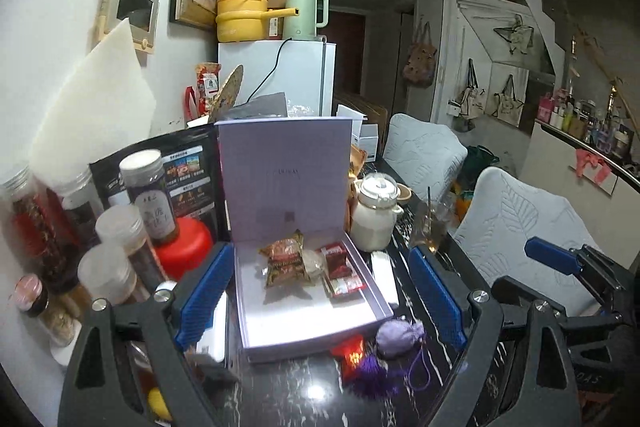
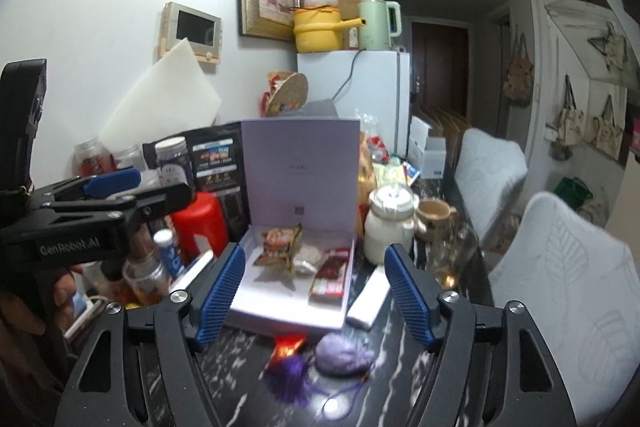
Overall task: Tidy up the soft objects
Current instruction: 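Withdraw both open tools from the lavender box back over the table, then grasp the lavender drawstring pouch with the left tool while the right tool grasps the red candy packet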
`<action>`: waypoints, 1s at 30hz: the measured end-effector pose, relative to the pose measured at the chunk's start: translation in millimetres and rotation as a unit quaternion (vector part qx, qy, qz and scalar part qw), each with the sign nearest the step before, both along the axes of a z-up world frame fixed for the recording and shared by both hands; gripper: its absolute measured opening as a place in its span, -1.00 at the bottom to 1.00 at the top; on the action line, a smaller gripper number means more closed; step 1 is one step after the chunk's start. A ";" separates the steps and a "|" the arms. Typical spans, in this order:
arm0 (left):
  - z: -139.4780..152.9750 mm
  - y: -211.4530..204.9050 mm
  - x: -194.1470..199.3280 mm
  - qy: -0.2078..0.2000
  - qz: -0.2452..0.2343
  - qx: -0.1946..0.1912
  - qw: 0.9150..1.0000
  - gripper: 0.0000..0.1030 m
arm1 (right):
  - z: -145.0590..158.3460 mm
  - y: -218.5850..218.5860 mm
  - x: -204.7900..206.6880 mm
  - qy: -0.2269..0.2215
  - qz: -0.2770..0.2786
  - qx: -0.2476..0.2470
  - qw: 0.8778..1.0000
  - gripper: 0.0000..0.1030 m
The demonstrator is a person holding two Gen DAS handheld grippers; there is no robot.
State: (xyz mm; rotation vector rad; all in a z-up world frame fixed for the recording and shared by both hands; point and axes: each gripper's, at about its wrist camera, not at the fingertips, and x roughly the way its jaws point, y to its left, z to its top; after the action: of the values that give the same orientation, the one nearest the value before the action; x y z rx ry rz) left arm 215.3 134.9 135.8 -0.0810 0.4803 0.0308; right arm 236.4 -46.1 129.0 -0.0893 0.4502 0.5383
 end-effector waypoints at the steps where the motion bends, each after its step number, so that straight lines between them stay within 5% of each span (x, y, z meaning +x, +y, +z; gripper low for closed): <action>1: -2.2 0.1 -3.4 0.002 -0.001 -0.002 1.000 0.74 | -3.9 -3.4 -3.9 0.008 0.000 0.005 1.000 0.44; 15: -56.4 -19.5 -33.4 0.057 -0.026 0.001 0.998 0.74 | -62.5 -33.9 -37.6 0.081 -0.041 0.011 0.996 0.46; 30: -100.6 -43.4 -14.2 0.112 -0.064 -0.010 0.992 0.74 | -110.4 -62.9 -45.2 0.112 -0.090 -0.009 0.990 0.46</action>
State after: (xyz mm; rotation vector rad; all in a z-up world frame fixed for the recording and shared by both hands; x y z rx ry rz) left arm 201.1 91.6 35.1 -0.0670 0.7092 -0.0920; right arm 191.2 -109.1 18.6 -0.0037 0.6762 0.3687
